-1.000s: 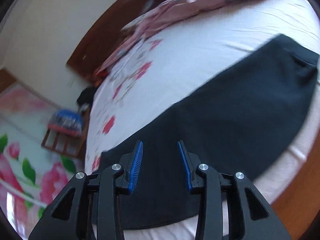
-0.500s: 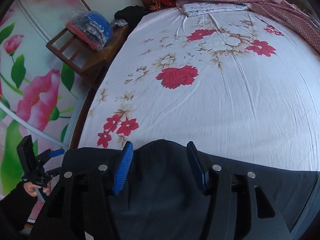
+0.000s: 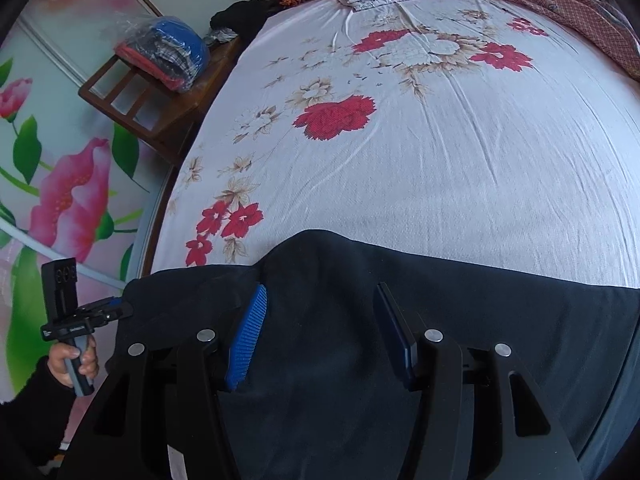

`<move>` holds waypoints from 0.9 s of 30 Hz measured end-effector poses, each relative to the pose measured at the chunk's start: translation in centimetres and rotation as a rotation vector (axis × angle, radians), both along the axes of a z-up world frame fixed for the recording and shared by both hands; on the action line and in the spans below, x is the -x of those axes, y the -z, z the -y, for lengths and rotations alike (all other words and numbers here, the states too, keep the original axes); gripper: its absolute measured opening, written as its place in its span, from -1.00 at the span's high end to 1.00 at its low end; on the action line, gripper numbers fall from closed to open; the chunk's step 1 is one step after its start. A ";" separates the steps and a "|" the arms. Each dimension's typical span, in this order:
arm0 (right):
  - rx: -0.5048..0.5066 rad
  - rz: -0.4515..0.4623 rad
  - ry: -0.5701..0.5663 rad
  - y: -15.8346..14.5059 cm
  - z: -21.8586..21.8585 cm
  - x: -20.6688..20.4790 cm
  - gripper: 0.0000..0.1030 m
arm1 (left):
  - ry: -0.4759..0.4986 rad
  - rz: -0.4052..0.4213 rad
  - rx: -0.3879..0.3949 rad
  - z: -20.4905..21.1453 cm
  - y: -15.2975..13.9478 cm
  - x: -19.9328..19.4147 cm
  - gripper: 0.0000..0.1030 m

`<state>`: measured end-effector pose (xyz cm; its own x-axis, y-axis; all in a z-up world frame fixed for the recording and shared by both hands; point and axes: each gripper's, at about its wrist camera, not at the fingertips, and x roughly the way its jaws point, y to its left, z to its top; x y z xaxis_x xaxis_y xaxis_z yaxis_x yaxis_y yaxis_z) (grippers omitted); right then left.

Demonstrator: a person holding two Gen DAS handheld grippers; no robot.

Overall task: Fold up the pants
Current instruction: 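Smooth the folded sweatpants with both open tools, then grasp the leg cuff with the right tool while the left tool presses the pants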

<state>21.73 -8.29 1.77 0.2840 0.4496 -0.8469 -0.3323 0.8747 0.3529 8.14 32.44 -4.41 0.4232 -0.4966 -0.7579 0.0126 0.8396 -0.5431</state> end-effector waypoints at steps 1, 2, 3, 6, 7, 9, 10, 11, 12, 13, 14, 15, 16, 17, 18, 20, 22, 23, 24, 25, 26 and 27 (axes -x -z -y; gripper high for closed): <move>0.009 0.004 0.006 0.0 0.0 -0.2 -0.07 | -0.008 0.008 0.020 -0.2 -0.1 -0.1 0.01; 0.023 0.009 0.016 0.1 0.0 -0.4 -0.07 | -0.021 0.015 0.031 -0.3 0.1 -0.4 0.05; 0.033 0.011 0.029 0.2 0.1 -0.8 -0.07 | -0.040 0.017 0.026 -0.4 0.4 -0.6 0.19; 0.044 0.012 0.043 0.7 0.3 -2.1 -0.07 | -0.177 0.010 0.151 -2.0 2.1 -0.6 0.44; 0.058 0.019 0.036 0.8 0.2 -2.5 -0.07 | -0.225 0.008 0.193 -2.4 2.5 -0.3 0.49; 0.086 0.036 0.013 1.0 -0.3 -3.5 -0.07 | -0.274 0.039 0.173 -2.2 2.4 0.4 0.52; 0.093 0.034 -0.006 1.1 -0.7 -3.9 -0.07 | -0.285 0.050 0.154 -1.9 2.3 0.7 0.53; 0.106 0.033 -0.023 1.3 -1.1 -4.3 -0.07 | -0.308 0.053 0.149 -1.8 2.2 1.0 0.54; 0.119 0.037 -0.040 1.5 -1.5 -4.6 -0.07 | -0.331 0.051 0.161 -1.9 2.3 1.2 0.55; 0.119 0.036 -0.069 1.7 -2.2 -4.8 -0.07 | -0.343 0.053 0.165 -2.1 2.2 1.3 0.56; 0.122 0.030 -0.093 2.0 -2.8 -4.9 -0.07 | -0.352 0.062 0.160 -2.2 2.0 1.4 0.58; 0.145 0.031 -0.114 2.5 -3.5 -5.0 -0.07 | -0.362 0.068 0.157 -2.4 1.8 1.5 0.64; 0.189 0.047 -0.139 3.1 -4.4 -4.9 -0.07 | -0.363 0.071 0.162 -2.7 1.6 1.4 0.66; 0.250 0.068 -0.163 3.9 -5.2 -4.8 -0.07 | -0.353 0.073 0.147 -2.9 1.5 1.3 0.66; 0.306 0.067 -0.173 5.0 -5.8 -4.8 -0.07 | -0.349 0.074 0.132 -3.1 1.5 1.2 0.66; 0.340 0.061 -0.144 6.6 -5.8 -4.9 -0.17 | -0.330 0.069 0.131 -3.2 2.0 1.0 0.66; 0.288 0.087 -0.062 5.4 -4.5 -4.8 -0.32 | -0.320 0.060 0.154 -3.5 2.3 0.9 0.50; 0.235 0.103 -0.011 4.2 -3.5 -4.4 -0.32 | -0.308 0.049 0.149 -3.6 2.0 1.0 0.39; 0.186 0.123 0.039 2.9 -2.5 -3.5 -0.32 | -0.321 0.037 0.107 -3.8 1.3 1.4 0.11; 0.117 0.139 0.065 1.6 -1.5 -2.2 -0.32 | -0.345 0.039 0.042 -3.9 0.5 2.0 -0.03; 0.051 0.146 0.067 0.5 -0.7 -0.7 -0.32 | -0.355 0.067 -0.010 -4.1 -0.7 2.9 -0.04; 0.019 0.155 0.065 -0.3 -0.2 1.0 -0.32 | -0.366 0.095 -0.049 -4.2 -1.9 3.8 -0.18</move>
<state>20.77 -8.14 2.04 0.4398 0.4101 -0.7990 -0.3243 0.9021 0.2845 4.32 36.69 -2.48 0.6355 -0.2638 -0.7256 -0.2441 0.8230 -0.5129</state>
